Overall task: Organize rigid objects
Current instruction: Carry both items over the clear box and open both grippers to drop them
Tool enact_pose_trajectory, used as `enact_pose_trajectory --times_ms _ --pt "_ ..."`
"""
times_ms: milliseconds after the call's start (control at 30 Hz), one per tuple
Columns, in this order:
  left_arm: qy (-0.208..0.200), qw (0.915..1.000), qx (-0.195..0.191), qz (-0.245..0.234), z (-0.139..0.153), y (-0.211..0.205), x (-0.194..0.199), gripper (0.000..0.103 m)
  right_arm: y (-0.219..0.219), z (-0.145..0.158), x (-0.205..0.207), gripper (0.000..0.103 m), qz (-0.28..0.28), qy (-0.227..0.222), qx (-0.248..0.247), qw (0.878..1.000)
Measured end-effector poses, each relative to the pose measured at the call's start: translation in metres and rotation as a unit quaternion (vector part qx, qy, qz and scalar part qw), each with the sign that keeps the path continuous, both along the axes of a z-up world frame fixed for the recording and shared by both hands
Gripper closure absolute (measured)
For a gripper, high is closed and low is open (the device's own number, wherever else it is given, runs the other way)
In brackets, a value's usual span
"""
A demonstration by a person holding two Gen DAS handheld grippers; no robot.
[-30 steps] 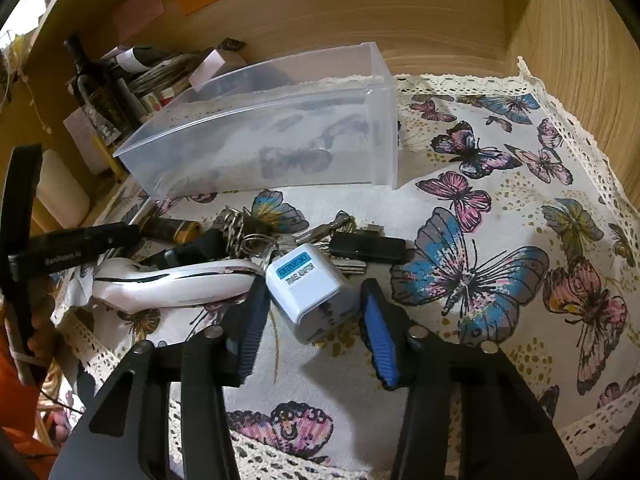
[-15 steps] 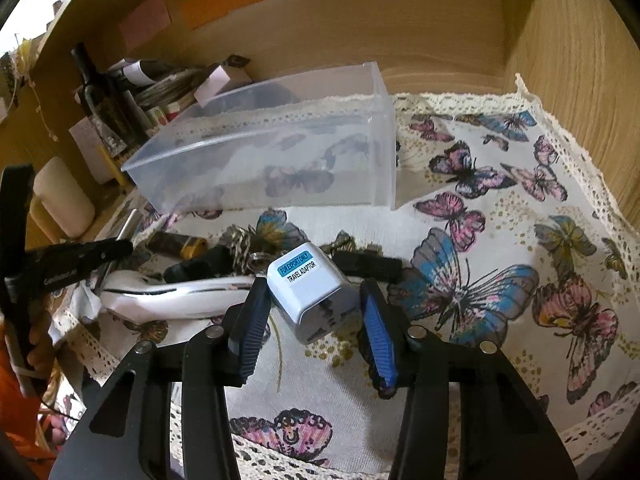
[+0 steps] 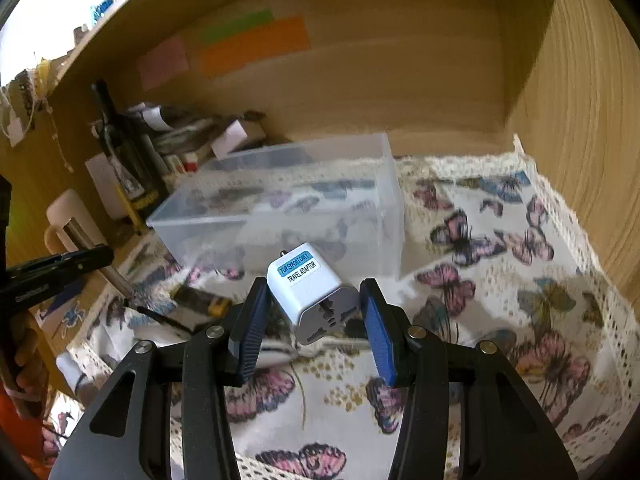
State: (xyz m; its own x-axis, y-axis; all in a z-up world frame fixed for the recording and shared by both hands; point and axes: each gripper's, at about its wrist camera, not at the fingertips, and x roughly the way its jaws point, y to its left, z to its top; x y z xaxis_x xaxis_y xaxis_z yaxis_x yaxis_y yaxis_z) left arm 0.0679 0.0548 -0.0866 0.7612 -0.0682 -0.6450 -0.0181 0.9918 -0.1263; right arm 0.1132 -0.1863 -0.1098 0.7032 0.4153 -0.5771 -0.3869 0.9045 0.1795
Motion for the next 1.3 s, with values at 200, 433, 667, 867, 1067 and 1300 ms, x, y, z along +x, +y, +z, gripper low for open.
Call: enact_pose_trajectory --times_ms 200,433,667,867,1067,1300 --pt "-0.051 0.9983 -0.025 -0.009 0.024 -0.004 -0.002 0.088 0.006 0.017 0.003 0.06 -0.003 -0.037 0.004 0.999" --pt "-0.097 0.995 -0.021 -0.015 0.05 -0.011 0.007 0.088 0.013 0.035 0.008 0.06 -0.005 -0.071 0.005 0.997" --pt "-0.124 0.992 -0.019 -0.012 0.069 -0.01 0.02 0.088 0.02 0.053 0.018 0.06 0.001 -0.093 0.013 0.996" --pt "-0.149 0.9886 -0.016 -0.01 0.089 -0.011 0.032 0.088 0.024 0.063 0.03 0.06 0.006 -0.101 0.016 0.995" --pt "-0.15 0.9886 -0.014 -0.008 0.09 -0.014 0.055 0.088 0.027 0.066 0.047 0.06 0.006 -0.1 0.009 0.995" --pt "-0.116 0.9931 -0.015 -0.01 0.07 -0.018 0.089 0.088 0.032 0.047 0.075 0.06 0.011 -0.066 -0.009 0.998"
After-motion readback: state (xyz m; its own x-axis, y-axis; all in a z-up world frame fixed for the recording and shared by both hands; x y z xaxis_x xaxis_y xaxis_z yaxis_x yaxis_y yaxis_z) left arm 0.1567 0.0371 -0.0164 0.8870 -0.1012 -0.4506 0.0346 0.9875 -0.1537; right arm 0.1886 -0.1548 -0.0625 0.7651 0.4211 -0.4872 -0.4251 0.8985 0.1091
